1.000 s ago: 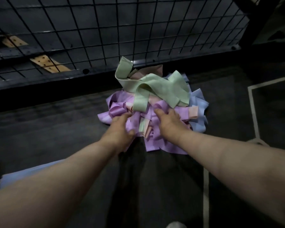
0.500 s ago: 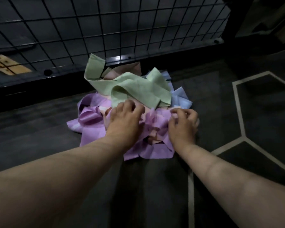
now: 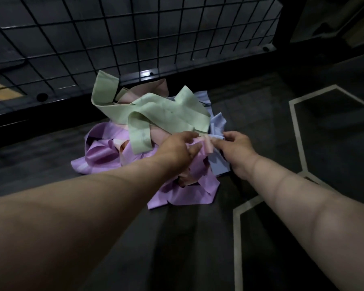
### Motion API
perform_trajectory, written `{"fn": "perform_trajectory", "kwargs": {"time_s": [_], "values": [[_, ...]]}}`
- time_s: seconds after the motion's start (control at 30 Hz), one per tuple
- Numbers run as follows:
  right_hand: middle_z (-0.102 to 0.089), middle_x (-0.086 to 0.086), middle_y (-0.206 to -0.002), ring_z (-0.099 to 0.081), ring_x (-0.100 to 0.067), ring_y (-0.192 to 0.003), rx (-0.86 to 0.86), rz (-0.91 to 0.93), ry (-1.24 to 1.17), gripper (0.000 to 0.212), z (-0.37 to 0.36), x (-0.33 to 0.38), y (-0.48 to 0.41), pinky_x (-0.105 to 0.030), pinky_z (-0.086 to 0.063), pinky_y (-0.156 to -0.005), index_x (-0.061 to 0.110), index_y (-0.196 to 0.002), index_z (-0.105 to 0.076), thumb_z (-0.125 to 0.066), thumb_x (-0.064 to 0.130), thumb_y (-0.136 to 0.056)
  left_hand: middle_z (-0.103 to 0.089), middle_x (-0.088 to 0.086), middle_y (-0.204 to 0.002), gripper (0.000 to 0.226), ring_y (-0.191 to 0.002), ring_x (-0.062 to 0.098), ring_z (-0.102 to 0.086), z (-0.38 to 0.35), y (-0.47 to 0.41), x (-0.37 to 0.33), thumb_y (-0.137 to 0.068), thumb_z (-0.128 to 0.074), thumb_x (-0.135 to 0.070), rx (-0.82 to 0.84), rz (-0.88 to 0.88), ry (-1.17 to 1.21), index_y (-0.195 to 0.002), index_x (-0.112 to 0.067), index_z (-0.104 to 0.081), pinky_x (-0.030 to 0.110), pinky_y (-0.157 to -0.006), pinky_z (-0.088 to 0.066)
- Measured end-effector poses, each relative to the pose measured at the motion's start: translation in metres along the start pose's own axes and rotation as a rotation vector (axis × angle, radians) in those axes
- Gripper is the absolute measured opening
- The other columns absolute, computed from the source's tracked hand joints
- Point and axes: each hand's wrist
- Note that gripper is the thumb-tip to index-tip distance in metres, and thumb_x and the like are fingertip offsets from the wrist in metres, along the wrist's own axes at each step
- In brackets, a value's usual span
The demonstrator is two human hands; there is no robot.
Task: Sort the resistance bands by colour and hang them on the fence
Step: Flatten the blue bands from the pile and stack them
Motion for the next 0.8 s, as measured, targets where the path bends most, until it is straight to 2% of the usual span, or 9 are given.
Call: {"fn": "perform_trajectory", "kwargs": {"time_s": [0.1,0.17,0.37,0.47,0.53,0.6,0.67,0.73,0.8], "values": [[-0.07,-0.009,-0.101,-0.067,-0.027,-0.096,0.033,0.081,-0.067,0.025,0.0,0.003,0.013,-0.045,-0.055,-0.087,0.012,-0.11,-0.064,-0.074,0.02,-0.088,-0.059,-0.002,-0.134,0.048,-0.118,0.016,-0.056,0.0,0.002,-0.003,-0.097,-0.059,-0.037,-0.015,-0.017,0.06,-0.144,-0.028,-0.048,0.029,-0.098,-0.044],[-0.071,-0.015,-0.105,-0.068,-0.027,-0.095,0.079,0.154,-0.068,0.026,-0.001,0.009,0.024,-0.046,-0.056,-0.086,0.008,-0.113,-0.065,-0.071,0.019,-0.09,-0.06,-0.003,-0.129,0.048,-0.111,0.013,-0.056,0.001,0.001,-0.005,-0.097,-0.059,-0.037,-0.021,-0.036,0.079,-0.143,-0.028,-0.048,0.027,-0.096,-0.046],[-0.069,0.002,-0.089,-0.064,-0.008,-0.081,0.127,0.371,-0.072,0.022,-0.003,0.035,0.042,-0.017,-0.054,-0.066,0.009,-0.114,-0.068,-0.067,0.016,-0.093,-0.067,-0.007,-0.084,0.026,-0.075,0.009,-0.063,0.006,-0.008,-0.015,-0.091,-0.067,-0.041,-0.162,-0.045,0.089,-0.11,-0.024,-0.063,0.014,-0.061,-0.046],[-0.064,0.01,-0.084,-0.061,0.006,-0.071,0.065,0.471,-0.062,0.024,-0.006,0.042,0.039,-0.014,-0.051,-0.067,0.01,-0.117,-0.065,-0.064,0.005,-0.094,-0.067,-0.003,-0.082,0.022,-0.077,0.018,-0.064,0.012,-0.013,-0.018,-0.09,-0.066,-0.045,-0.241,-0.028,0.012,-0.095,-0.024,-0.066,0.029,-0.071,-0.053],[-0.06,0.004,-0.092,-0.06,0.003,-0.072,0.029,0.516,-0.05,0.034,-0.01,0.044,0.036,-0.014,-0.052,-0.071,0.016,-0.12,-0.058,-0.067,0.001,-0.091,-0.068,-0.001,-0.085,0.019,-0.084,0.024,-0.066,0.018,-0.014,-0.017,-0.09,-0.066,-0.045,-0.275,-0.013,0.042,-0.093,-0.026,-0.067,0.034,-0.077,-0.053],[-0.06,-0.003,-0.109,-0.063,-0.009,-0.084,0.0,0.575,0.068,0.038,-0.013,0.043,0.035,-0.017,-0.053,-0.074,0.029,-0.109,-0.055,-0.073,0.004,-0.086,-0.068,-0.002,-0.082,0.017,-0.081,0.02,-0.065,0.023,-0.013,-0.014,-0.091,-0.065,-0.042,-0.309,-0.043,0.057,-0.093,-0.027,-0.07,0.029,-0.072,-0.051],[-0.057,-0.007,-0.118,-0.061,-0.011,-0.093,-0.051,0.63,0.186,0.035,-0.014,0.043,0.037,-0.017,-0.052,-0.074,0.034,-0.1,-0.053,-0.076,0.011,-0.084,-0.06,-0.01,-0.068,0.015,-0.067,0.003,-0.057,0.027,-0.011,-0.015,-0.093,-0.064,-0.034,-0.322,-0.11,0.088,-0.082,-0.025,-0.066,0.016,-0.059,-0.042],[-0.057,0.0,-0.11,-0.06,0.002,-0.092,-0.007,0.618,0.182,0.034,-0.014,0.05,0.044,-0.015,-0.052,-0.075,0.026,-0.108,-0.051,-0.075,0.017,-0.086,-0.061,-0.01,-0.07,0.013,-0.065,-0.003,-0.056,0.031,-0.007,-0.018,-0.095,-0.062,-0.027,-0.3,-0.151,0.201,-0.083,-0.023,-0.064,0.01,-0.059,-0.041],[-0.058,0.008,-0.096,-0.06,0.013,-0.078,0.143,0.538,0.138,0.044,-0.015,0.054,0.048,-0.01,-0.051,-0.067,0.02,-0.119,-0.046,-0.075,0.017,-0.086,-0.069,-0.003,-0.085,0.007,-0.076,0.005,-0.063,0.038,-0.003,-0.019,-0.098,-0.059,-0.021,-0.231,-0.134,0.398,-0.095,-0.021,-0.066,0.019,-0.068,-0.049]]}}
Point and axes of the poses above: each hand's wrist, its own y-axis away from the middle knuckle, its own z-axis out of the back of the hand, x = y × z
